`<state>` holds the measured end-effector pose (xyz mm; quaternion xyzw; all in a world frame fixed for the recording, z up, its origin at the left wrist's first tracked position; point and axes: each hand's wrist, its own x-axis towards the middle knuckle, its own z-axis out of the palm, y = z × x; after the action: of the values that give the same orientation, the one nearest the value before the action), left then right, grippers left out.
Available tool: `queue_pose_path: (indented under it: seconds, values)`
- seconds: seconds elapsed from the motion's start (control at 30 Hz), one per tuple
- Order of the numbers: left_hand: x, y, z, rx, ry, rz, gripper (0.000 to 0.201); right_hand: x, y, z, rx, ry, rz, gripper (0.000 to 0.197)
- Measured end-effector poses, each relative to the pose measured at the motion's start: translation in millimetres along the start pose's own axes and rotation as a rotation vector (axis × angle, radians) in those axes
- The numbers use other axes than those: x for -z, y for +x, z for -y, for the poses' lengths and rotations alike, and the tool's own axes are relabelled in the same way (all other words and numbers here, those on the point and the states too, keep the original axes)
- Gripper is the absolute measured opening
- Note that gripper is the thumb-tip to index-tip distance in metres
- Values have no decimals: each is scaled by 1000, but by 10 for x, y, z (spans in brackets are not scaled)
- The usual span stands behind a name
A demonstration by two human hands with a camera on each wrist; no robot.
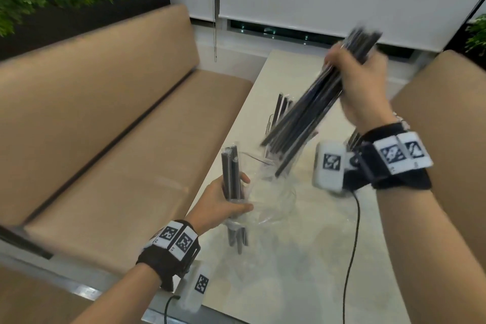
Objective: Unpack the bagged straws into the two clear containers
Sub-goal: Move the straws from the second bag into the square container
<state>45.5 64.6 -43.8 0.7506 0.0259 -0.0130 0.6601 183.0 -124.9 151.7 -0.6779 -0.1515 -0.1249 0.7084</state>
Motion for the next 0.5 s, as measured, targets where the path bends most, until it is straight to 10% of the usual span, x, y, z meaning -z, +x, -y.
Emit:
queue_pose_path:
  seconds: [0.2,0.5]
  values:
    - [23,39,61,19,-29,-6,44,-103,413,321,356,-33,-180,5]
    - [78,15,60,28,-12,-26,43,-450,0,-569,402,-392,-125,16]
